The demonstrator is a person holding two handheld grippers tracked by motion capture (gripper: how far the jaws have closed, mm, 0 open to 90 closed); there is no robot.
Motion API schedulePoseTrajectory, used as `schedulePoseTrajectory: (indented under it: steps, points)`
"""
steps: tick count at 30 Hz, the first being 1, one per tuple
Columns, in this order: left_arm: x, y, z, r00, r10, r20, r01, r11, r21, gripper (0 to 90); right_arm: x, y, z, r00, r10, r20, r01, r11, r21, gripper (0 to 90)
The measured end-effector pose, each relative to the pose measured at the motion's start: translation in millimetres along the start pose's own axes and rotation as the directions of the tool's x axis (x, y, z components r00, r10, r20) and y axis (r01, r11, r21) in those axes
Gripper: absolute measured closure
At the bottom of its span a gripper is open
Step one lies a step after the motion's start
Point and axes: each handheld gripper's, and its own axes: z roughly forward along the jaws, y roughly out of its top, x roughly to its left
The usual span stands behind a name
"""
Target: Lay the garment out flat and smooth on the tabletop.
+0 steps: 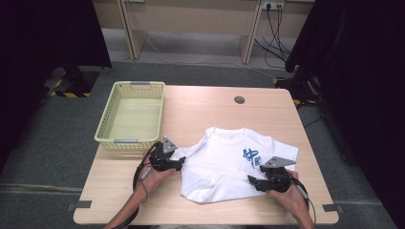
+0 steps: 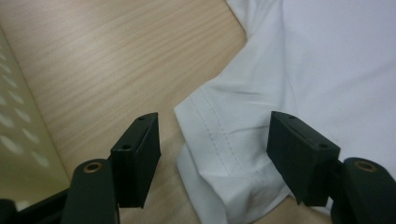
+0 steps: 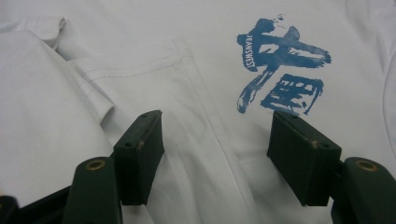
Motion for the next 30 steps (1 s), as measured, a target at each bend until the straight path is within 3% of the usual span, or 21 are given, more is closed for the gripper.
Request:
schedulePoseTrajectory:
  steps: [4, 8, 11, 14, 19, 21, 23, 25, 28, 30]
  points:
    - [-6.2, -6.1, -10.7, 0.9997, 0.008, 0.024, -0.008, 0.9998, 0.017, 31.9, -1.0, -2.1, -2.4, 1.0, 0.003, 0.002, -0.003, 1.0, 0.004, 35.7]
    - [-3.0, -0.5, -14.6, 0.9981, -0.041, 0.046, 0.042, 0.999, -0.014, 28.0, -1.2, -2.1, -2.5, 1.0, 0.001, 0.001, -0.001, 1.0, 0.004, 35.7]
    - [3.8, 8.7, -10.5, 0.9973, -0.063, 0.038, 0.064, 0.9977, -0.023, 28.2, -1.2, -2.2, -2.5, 1.0, 0.001, 0.0, -0.001, 1.0, 0.004, 35.7]
    - [11.8, 16.6, -3.6, 0.9908, -0.117, 0.068, 0.119, 0.9927, -0.023, 30.4, -1.1, -2.1, -2.5, 1.0, 0.002, 0.001, -0.002, 1.0, 0.005, 35.7]
    - [13.6, 23.4, 11.1, 0.9888, -0.11, 0.101, 0.107, 0.9935, 0.039, 36.9, -1.5, -2.2, -2.5, 1.0, -0.001, -0.002, 0.001, 1.0, 0.004, 35.7]
    - [9.7, 21.7, 17.4, 0.9892, -0.095, 0.111, 0.088, 0.994, 0.065, 37.7, -1.7, -1.9, -2.4, 1.0, -0.002, -0.003, 0.002, 1.0, 0.005, 35.6]
    - [3.4, 22.0, 18.6, 0.9933, -0.056, 0.1, 0.051, 0.9973, 0.052, 38.4, -1.8, -1.9, -2.4, 1.0, -0.003, -0.004, 0.003, 1.0, 0.006, 35.6]
    - [-2.3, 23.1, 18.2, 0.992, -0.013, 0.125, 0.009, 0.9994, 0.033, 52.3, -1.8, -2.0, -2.4, 1.0, -0.003, -0.004, 0.003, 1.0, 0.005, 35.6]
    - [-9.8, 27.0, 18.9, 0.9895, 0.074, 0.124, -0.076, 0.9971, 0.009, 78.7, -1.9, -2.1, -2.4, 1.0, -0.005, -0.004, 0.005, 1.0, 0.003, 35.6]
    - [-13.2, 30.9, 18.9, 0.987, 0.076, 0.142, -0.075, 0.9971, -0.017, 85.7, -1.8, -2.1, -2.3, 1.0, -0.005, -0.003, 0.005, 1.0, 0.003, 35.6]
